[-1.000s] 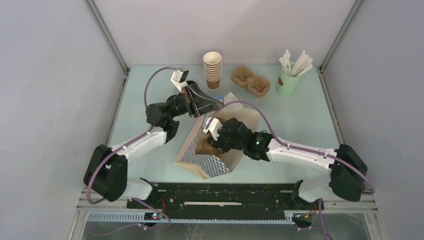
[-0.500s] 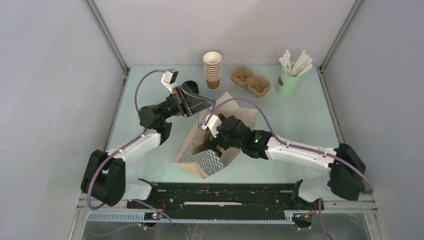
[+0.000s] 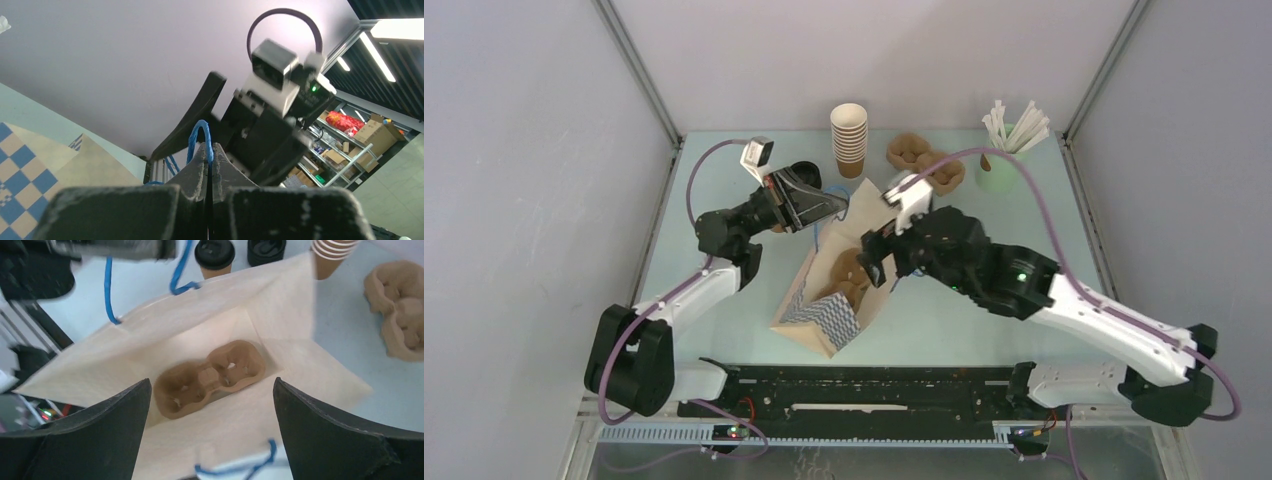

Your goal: Pack the takeout coffee

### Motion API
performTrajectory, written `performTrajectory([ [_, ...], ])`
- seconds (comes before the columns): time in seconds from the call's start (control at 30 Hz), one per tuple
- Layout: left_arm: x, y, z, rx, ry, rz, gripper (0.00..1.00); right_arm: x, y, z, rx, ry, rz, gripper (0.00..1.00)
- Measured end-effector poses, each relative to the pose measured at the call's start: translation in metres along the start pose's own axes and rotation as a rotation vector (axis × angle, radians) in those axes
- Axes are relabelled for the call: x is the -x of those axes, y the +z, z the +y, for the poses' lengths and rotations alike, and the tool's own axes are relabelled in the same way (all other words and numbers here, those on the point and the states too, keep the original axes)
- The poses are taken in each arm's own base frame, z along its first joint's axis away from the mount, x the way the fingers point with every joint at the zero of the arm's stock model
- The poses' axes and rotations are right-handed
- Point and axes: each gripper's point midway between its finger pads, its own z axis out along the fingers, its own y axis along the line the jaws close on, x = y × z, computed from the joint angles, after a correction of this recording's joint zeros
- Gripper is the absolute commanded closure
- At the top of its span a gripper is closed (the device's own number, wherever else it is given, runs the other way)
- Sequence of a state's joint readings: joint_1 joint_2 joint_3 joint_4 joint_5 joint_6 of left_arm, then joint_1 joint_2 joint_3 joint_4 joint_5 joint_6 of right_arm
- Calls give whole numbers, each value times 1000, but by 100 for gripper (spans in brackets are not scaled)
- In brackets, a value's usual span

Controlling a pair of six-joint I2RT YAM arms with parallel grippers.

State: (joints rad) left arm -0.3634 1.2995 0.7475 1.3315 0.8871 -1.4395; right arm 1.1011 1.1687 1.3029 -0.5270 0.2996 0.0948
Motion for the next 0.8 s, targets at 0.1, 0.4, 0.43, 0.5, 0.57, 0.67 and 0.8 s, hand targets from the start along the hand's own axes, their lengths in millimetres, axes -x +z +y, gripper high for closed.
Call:
performTrajectory([
  [0.1, -1, 0, 1, 6, -7, 4, 100, 20, -29, -12, -47, 151, -55, 0],
  [0.4, -2, 0, 1, 15, -19, 9, 100, 12, -78, -57, -172, 658, -143, 0],
  [0.43, -2, -1, 1, 15, -19, 9, 100, 5, -75, -62, -186, 710, -130, 2],
  [0.5, -2, 0, 1, 16, -21, 10, 100, -7, -63, -66, -204, 788, -91, 16],
  [0.57, -2, 0, 1, 20, -26, 11, 100, -16, -52, -61, -199, 830, -47, 22],
  [0.67, -2, 0, 0, 25, -28, 13, 100, -32, -32, -52, -196, 864, 36, 41],
  [0.8, -4, 0, -2, 33, -23, 19, 100, -49, -24, -43, -178, 884, 97, 75],
])
